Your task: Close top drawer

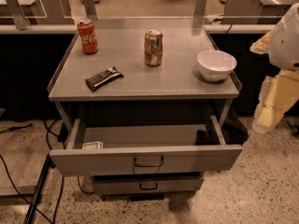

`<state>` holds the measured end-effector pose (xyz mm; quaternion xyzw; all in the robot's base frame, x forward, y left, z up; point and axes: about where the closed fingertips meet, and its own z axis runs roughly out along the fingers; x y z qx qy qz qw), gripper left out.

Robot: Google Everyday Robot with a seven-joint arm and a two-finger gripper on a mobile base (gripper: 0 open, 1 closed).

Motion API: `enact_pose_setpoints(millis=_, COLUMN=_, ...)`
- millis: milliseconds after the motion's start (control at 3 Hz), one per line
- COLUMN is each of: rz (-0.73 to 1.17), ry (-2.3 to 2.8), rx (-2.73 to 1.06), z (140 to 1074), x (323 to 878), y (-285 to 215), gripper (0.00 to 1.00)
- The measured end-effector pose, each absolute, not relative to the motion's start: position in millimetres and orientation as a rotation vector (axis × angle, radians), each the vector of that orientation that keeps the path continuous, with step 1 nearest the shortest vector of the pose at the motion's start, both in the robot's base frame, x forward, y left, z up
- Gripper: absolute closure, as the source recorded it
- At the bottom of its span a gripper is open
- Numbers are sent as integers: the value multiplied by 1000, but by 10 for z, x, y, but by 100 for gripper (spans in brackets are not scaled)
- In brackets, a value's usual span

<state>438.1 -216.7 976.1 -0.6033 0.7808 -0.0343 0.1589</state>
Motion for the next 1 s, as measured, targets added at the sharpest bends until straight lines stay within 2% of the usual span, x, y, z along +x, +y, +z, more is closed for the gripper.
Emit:
enact_pose_setpoints(millis=333, rz=-98, ry=2232, rx=-1725, z=9761, x=4381, y=-2167, gripper=0)
enact_pose_setpoints(millis=1000, rz=-114, ry=2220, rx=-1699, z=9626, x=4361, y=-2177, gripper=46)
